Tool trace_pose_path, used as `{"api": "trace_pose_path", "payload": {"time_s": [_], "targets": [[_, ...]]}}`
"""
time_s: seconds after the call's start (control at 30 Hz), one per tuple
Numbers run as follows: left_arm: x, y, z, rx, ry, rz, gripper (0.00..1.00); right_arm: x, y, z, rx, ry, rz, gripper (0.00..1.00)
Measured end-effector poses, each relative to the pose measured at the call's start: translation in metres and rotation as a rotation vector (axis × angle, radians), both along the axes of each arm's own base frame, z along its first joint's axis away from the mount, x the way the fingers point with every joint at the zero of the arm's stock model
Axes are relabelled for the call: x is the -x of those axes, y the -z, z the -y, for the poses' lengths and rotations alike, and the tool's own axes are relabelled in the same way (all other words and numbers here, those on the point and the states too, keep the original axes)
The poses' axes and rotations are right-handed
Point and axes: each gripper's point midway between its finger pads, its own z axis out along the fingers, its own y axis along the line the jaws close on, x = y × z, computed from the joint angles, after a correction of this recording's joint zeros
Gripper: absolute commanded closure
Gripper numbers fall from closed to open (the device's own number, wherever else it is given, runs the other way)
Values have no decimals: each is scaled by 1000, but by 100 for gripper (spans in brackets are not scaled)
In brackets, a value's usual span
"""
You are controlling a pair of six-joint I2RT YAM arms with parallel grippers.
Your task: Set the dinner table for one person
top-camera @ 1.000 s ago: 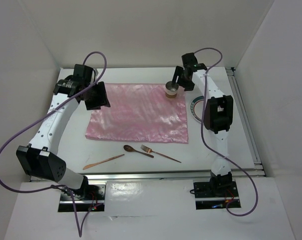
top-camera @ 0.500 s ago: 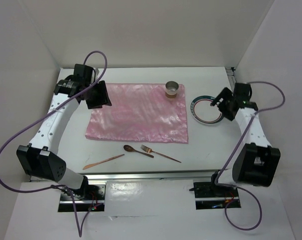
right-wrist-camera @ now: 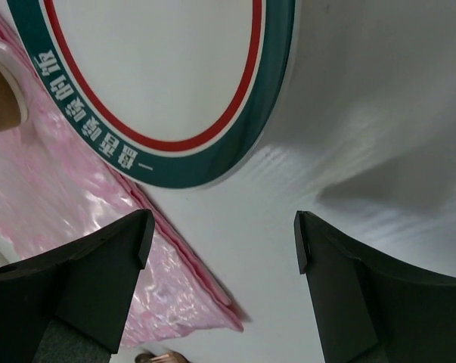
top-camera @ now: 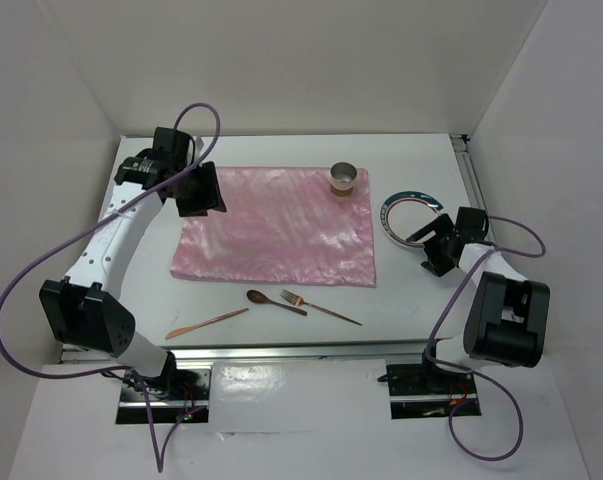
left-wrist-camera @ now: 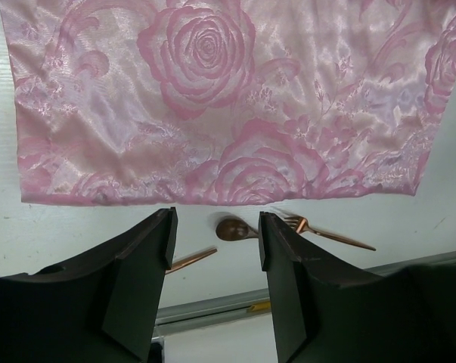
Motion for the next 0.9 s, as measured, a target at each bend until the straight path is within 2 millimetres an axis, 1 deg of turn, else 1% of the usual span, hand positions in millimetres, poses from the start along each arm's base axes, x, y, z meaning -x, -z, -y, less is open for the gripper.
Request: {"api": "trace_pose_path", "payload": {"time_s": [0.1,0.23,0.37,0.4,0.5,0.53,0.57,0.63,0.73,0.8,0.9], "targets": [[0,1,0,-8,15,-1,36,-8,6,2,-19,24,24,17],[1,2,-1,-12,21,-4,36,-24,14,5,-44,57,50,23],[1,2,0,-11,22,-6,36,-36,16,11,-46,103,81,40],[1,2,0,-11,22,-6,36,-38,17,13,-44,112,86,55],[2,3,0,-12,23,-8,36,-40,22,17,-40,140,77,80],[2,3,-1,-13,22,-11,36,-42,21,18,-42,151,80,93],[2,3,-1,-13,22,-12,36,-43,20,20,-42,163,82,98],[3,4,-1,-13,22,-14,36,-51,10,24,-35,167,108,100],[4,4,-1,-14,22,-18,36,-64,-12,30,-5,162,160,100],[4,4,-1,-14,22,-20,36,-66,-28,33,25,158,190,100],[4,4,-1,-14,22,-20,36,-69,-60,37,66,142,244,100]]}}
